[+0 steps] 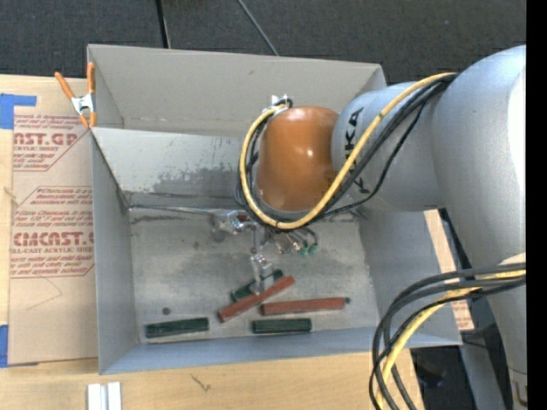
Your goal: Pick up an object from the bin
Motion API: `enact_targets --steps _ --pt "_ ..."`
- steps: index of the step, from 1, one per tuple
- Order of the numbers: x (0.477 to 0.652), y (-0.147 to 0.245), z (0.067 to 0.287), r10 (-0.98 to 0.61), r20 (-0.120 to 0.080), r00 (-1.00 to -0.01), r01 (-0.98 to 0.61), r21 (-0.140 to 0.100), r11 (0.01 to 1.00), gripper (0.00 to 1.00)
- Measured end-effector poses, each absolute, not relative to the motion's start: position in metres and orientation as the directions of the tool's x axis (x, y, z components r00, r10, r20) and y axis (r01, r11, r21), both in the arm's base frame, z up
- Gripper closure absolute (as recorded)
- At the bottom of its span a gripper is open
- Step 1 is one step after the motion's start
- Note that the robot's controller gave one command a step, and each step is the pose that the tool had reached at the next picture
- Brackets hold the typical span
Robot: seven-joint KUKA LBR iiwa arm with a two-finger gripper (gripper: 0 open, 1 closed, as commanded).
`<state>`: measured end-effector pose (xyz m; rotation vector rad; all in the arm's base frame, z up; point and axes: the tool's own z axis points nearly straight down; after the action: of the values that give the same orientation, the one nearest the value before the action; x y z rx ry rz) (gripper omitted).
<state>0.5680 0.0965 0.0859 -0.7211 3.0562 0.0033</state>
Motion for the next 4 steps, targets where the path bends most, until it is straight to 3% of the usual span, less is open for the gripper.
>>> enact_targets --steps 1,2,3,4 --pt "0.491 0.105 0.073 -0.603 -0.009 -0.798 -0.603 -0.002 0.798 1.00" --pt "0.491 0.105 0.073 -0.603 -0.009 -0.798 -0.603 -0.002 0.798 1.00" --pt "0.515 0.081 0.220 -0.596 -0.003 -0.803 -0.596 0.000 0.803 1.00" --pt "0.514 0.081 0.220 -0.596 -0.003 -0.803 -0.596 0.001 0.803 1.00"
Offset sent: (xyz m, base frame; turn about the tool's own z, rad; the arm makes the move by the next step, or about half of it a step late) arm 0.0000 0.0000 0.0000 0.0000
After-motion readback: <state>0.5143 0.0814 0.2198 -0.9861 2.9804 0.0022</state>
